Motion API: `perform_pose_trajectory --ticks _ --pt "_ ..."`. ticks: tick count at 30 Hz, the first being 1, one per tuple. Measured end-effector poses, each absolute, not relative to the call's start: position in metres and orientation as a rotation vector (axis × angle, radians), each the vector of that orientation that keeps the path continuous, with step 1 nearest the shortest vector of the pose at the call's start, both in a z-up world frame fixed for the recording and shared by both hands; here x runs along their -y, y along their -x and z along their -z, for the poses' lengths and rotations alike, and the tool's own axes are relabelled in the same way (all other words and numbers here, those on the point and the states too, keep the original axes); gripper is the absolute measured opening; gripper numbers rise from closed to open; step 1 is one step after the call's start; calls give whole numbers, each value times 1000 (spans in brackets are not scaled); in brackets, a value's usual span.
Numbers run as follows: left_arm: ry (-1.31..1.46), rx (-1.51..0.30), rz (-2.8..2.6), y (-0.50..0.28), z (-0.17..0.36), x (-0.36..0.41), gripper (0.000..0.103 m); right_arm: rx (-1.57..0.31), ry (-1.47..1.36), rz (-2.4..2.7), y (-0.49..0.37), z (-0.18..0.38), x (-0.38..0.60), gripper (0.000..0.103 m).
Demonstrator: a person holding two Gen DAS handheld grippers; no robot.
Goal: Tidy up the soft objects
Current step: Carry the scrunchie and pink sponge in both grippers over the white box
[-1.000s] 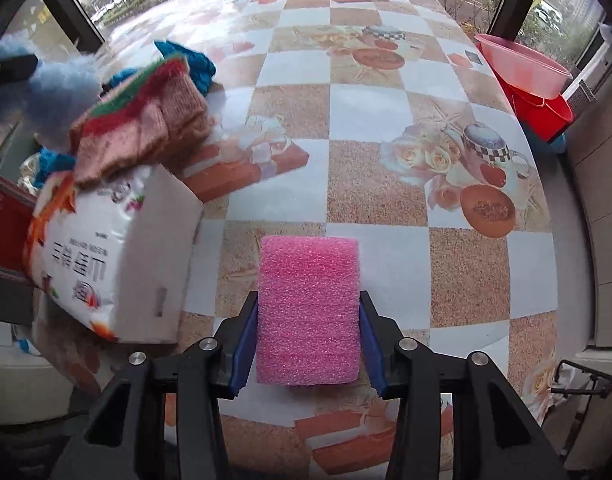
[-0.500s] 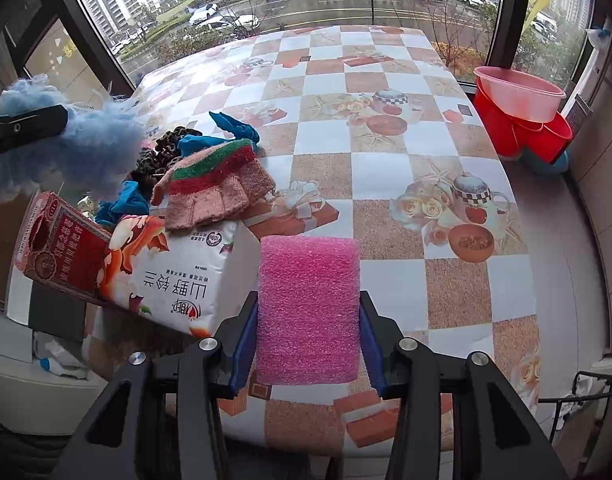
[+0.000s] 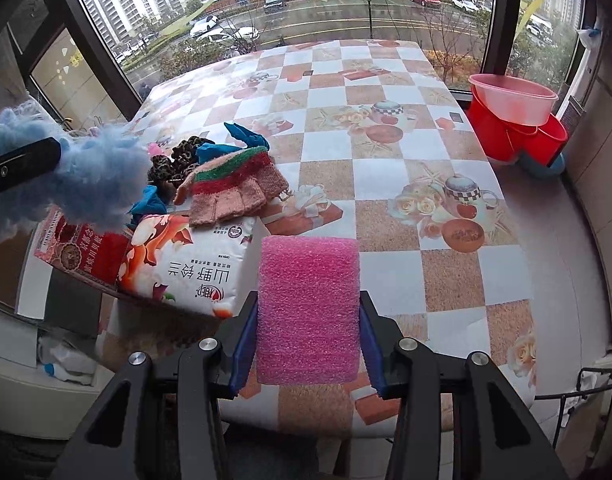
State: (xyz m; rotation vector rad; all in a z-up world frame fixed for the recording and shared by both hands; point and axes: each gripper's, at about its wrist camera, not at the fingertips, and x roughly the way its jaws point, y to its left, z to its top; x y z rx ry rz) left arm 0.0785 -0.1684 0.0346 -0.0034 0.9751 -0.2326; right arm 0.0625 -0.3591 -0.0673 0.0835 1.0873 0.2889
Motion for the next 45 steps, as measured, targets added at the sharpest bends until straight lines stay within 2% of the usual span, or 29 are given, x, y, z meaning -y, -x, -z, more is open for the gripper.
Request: perform_pose_trajectory --ticks 25,45 --pt "63 -985 278 7 -19 139 24 -1035 -59 -347 -8 54 330 47" --pt "198 -818 -21 121 -18 13 24 -937 44 -692 61 30 187 47"
